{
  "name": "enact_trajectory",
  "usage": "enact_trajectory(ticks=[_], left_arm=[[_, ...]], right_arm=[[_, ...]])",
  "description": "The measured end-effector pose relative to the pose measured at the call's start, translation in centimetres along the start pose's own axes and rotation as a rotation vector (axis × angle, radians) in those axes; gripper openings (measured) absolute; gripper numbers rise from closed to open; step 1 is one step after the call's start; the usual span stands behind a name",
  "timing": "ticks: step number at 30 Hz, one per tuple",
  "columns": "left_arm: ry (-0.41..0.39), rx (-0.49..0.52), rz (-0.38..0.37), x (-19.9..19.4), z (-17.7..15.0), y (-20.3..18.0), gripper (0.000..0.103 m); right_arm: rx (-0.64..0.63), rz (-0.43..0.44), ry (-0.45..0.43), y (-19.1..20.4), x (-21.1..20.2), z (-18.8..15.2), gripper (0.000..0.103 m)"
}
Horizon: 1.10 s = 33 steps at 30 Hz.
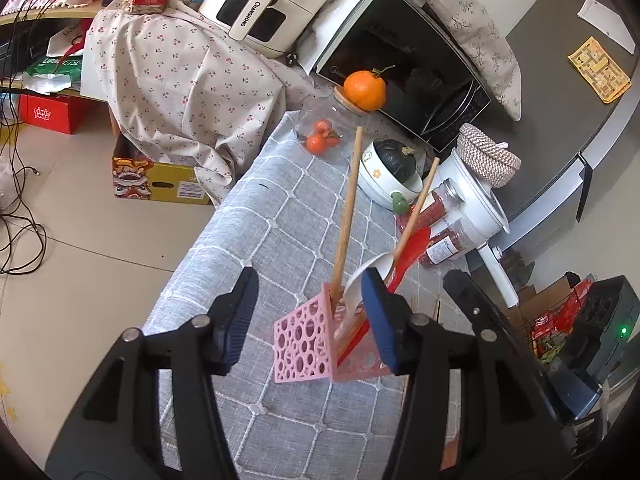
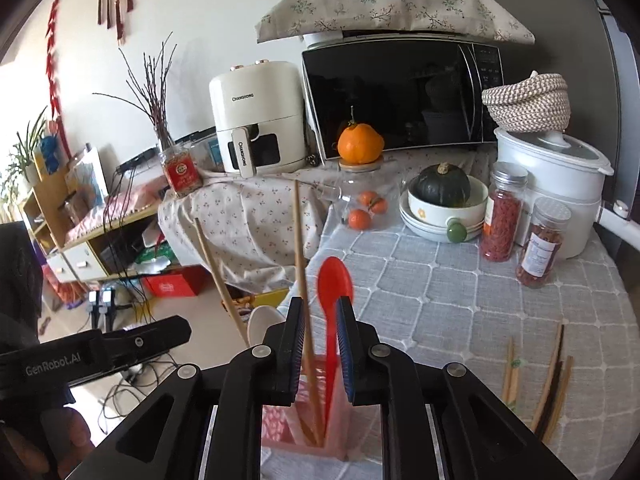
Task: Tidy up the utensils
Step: 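Insert the chopstick into the pink holder with the right tool while the left tool releases the spoon, then grasp another wooden chopstick with the left tool while the right tool returns to the chopsticks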
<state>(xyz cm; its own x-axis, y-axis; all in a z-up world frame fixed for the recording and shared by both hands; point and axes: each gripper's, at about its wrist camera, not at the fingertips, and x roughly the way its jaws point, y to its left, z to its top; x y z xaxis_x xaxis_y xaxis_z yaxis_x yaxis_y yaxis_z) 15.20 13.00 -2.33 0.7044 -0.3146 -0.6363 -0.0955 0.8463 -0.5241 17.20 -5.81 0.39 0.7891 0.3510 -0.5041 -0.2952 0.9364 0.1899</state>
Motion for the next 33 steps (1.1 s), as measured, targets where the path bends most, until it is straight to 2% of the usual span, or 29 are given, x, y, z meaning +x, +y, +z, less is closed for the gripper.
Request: enact_trajectory(ticks=[3,6,8,9,10,12,15,20,24,28,31,33], left_arm=[[0.008,0.028,-0.015,-0.4,-0.6,-2.0,0.055],[-0.004,0.135,-0.024,-0.7,-1.9,-5.3,0.059],[0.015,0.206,-0.039,-0.2,-3.1,-7.5,0.061],[0.027,0.236,-0.040,0.2,-3.6,-8.4,0.061],[0.044,0.266,-0.035,0.8,-4.3,-9.4,0.061],[0.087,0.300,-0.026,2.1,-5.6,-10.9,0.061],[0.179,0.318,-0.049,4.3,-7.4,-12.6,0.061],[0.282,0.353,-0.005,8.1,-9.5,-14.2,0.061],[0.363,0.406,0.029,11.6,-10.9,-15.6,0.061],[0.382,0.462,0.070,14.1,-10.8,-16.0,0.060],[0.436,0.452,0.076,15.9,-10.7,-16.1,0.052],[0.451,0.470,0.070,16.4,-10.9,-16.3,0.052]], right_arm=[[-0.019,-0.016,0.023,-1.8,-2.2,0.0,0.019],[-0.050,-0.070,0.050,-4.5,-4.5,-0.3,0.023],[-0.036,-0.112,0.081,-7.2,-5.9,-0.4,0.034],[-0.013,-0.136,0.098,-8.8,-6.4,-0.4,0.045],[0.015,-0.157,0.111,-10.5,-6.9,-0.4,0.047],[0.081,-0.172,0.128,-13.4,-7.8,-0.6,0.047],[0.145,-0.195,0.192,-16.3,-8.0,-0.8,0.047],[0.241,-0.227,0.323,-19.2,-7.1,-2.4,0.047],[0.276,-0.287,0.411,-21.2,-6.0,-3.9,0.047],[0.293,-0.290,0.426,-21.8,-6.0,-4.3,0.047],[0.300,-0.285,0.433,-21.7,-6.0,-4.1,0.047],[0.296,-0.271,0.427,-21.3,-6.1,-3.9,0.047]])
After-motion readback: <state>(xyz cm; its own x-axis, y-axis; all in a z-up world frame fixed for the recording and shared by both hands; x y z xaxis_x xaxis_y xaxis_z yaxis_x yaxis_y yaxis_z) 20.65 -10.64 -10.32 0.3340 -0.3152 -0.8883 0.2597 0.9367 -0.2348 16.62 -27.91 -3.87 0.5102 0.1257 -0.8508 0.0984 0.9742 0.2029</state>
